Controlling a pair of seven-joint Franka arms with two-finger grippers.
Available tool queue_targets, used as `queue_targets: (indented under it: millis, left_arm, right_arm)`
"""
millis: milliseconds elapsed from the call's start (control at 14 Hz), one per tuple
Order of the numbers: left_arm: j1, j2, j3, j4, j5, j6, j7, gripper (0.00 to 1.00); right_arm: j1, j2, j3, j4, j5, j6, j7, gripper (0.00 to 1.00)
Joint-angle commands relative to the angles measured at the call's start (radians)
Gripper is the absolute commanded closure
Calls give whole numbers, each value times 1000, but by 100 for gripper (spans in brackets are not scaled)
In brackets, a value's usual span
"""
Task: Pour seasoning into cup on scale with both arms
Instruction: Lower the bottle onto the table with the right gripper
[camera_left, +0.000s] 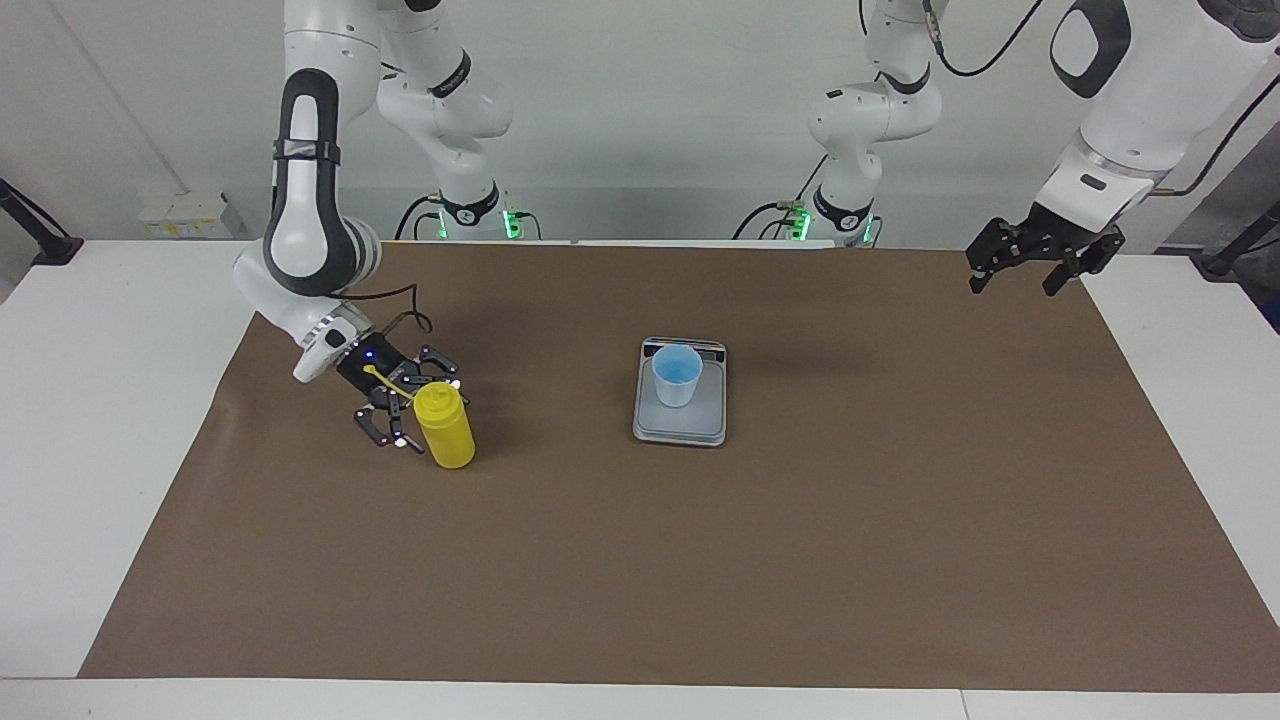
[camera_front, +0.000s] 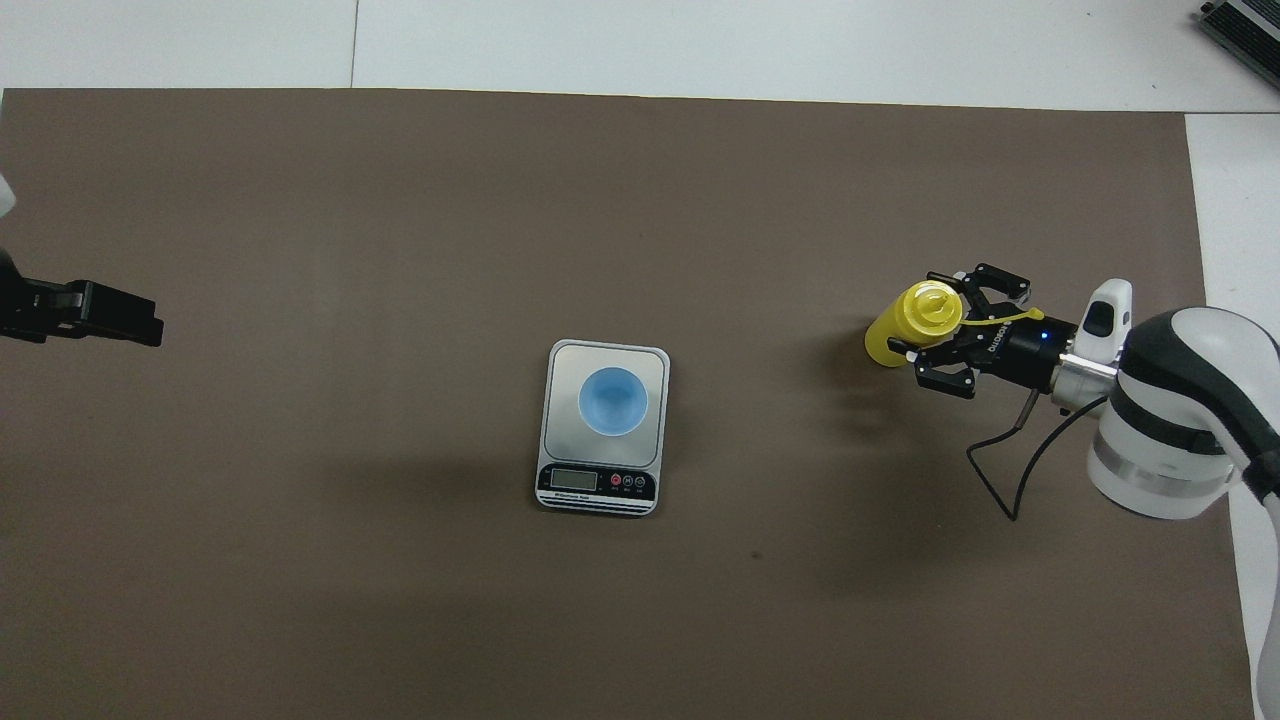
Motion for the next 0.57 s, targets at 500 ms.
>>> queue_targets:
  millis: [500]
  left_arm:
    - [16,-24,-5,-24,-11,-4,13,0]
  right_arm:
    - [-104,-81,2,21,-527,-45,-7,0]
